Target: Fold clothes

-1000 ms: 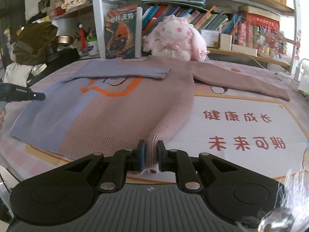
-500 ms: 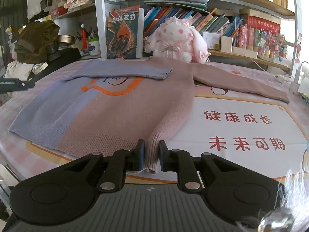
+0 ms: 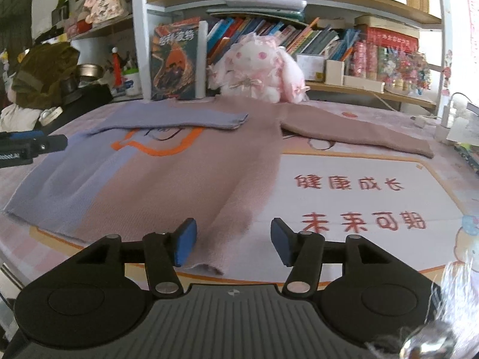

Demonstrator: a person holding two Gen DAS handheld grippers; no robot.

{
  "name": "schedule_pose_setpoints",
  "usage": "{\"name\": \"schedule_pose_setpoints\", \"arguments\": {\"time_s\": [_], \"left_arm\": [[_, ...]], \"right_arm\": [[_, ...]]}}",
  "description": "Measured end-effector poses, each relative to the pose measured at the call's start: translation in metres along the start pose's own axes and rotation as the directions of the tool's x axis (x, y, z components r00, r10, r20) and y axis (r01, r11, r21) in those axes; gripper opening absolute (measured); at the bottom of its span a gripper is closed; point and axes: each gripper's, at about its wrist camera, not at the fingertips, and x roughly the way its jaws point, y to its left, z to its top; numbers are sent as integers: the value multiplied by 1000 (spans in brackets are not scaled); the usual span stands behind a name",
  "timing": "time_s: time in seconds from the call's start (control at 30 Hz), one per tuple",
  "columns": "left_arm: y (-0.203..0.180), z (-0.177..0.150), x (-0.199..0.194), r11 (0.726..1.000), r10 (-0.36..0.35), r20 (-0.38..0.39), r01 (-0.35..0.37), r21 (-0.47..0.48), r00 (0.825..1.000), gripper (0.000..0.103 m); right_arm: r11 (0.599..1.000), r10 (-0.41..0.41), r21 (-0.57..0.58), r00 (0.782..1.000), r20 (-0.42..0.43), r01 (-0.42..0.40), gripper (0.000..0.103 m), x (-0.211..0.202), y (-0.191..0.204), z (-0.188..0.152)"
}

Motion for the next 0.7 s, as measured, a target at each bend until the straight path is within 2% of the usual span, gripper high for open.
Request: {"name": "schedule_pose_setpoints", "arguments": {"time_s": [0.23,0.47,0.6,0.7], "left_arm": [[-6,0,20,1000,-17,-14,17,25,1000,77],[-11,1,29,998,-40,-59,43,54,997,78],[-9,2,34,998,-41,-89,44,38,995,80],[-8,9,32,998,-48,-60,49,28,997,80]], "right_arm": [[998,-65,21,998,27,65,66,-3,-36,16],[987,-134,97,991,18,132,70,12,-105,55],[968,-168,183,985,-37,172,70,36,-159,77],[930,-185,304,978,-101,207,69,61,-204,88]]}}
